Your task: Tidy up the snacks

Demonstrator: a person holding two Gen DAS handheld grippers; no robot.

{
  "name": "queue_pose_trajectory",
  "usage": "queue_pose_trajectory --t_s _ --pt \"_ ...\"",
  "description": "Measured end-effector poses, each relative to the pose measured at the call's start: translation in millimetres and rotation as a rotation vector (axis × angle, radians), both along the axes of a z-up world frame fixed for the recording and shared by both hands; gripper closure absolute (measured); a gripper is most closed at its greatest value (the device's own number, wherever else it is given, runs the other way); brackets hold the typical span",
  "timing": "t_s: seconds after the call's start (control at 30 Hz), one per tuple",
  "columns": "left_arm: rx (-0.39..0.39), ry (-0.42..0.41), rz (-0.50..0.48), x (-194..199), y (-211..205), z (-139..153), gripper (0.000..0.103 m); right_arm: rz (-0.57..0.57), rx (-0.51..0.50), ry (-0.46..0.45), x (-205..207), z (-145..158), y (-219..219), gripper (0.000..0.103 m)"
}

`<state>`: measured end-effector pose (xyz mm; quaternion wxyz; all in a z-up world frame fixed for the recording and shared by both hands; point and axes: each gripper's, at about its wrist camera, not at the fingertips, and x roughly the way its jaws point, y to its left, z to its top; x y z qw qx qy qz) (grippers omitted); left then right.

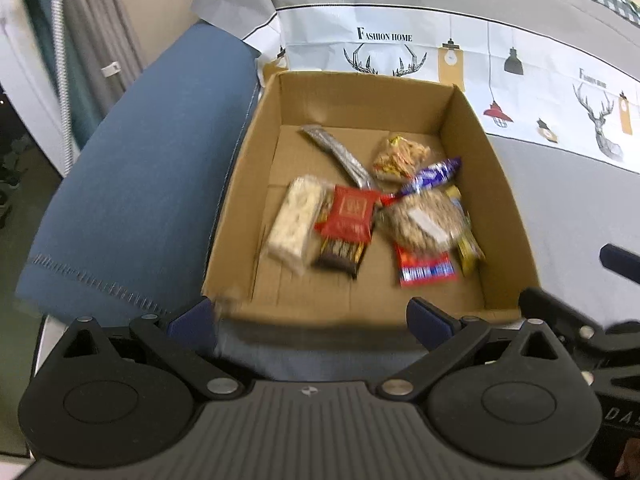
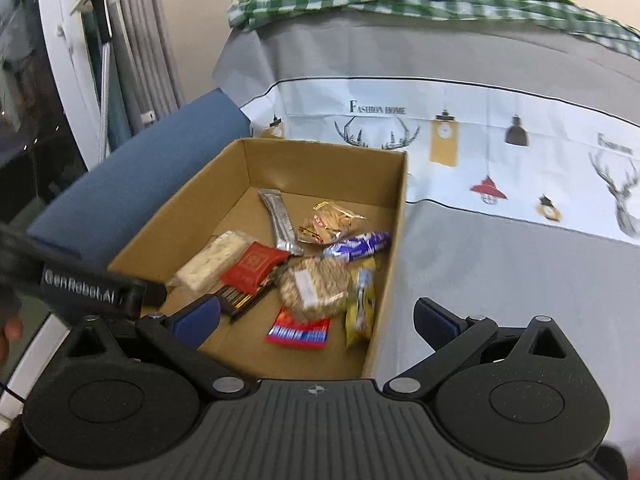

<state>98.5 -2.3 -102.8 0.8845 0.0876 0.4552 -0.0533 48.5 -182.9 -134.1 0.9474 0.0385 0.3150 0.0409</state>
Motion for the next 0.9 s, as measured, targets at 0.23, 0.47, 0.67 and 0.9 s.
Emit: queue_pose_trajectory --t_s 0.23,0.47,0.67,0.9 --pt "-0.013 -0.067 0.028 -61 7 9 0.0 0.017 -0.033 -0.057 -62 12 14 0.001" --pt "0.035 -0.091 0.053 -91 3 15 0.0 0.035 -0.066 -0.104 -98 20 21 0.001" --pt "0.001 -0.137 0.037 -110 1 25 0.0 0.03 -0.073 -0.149 -121 25 19 0.001" --pt "-0.019 -0.126 0.046 -118 2 26 0.0 0.031 -0.084 -0.183 -134 30 20 0.001"
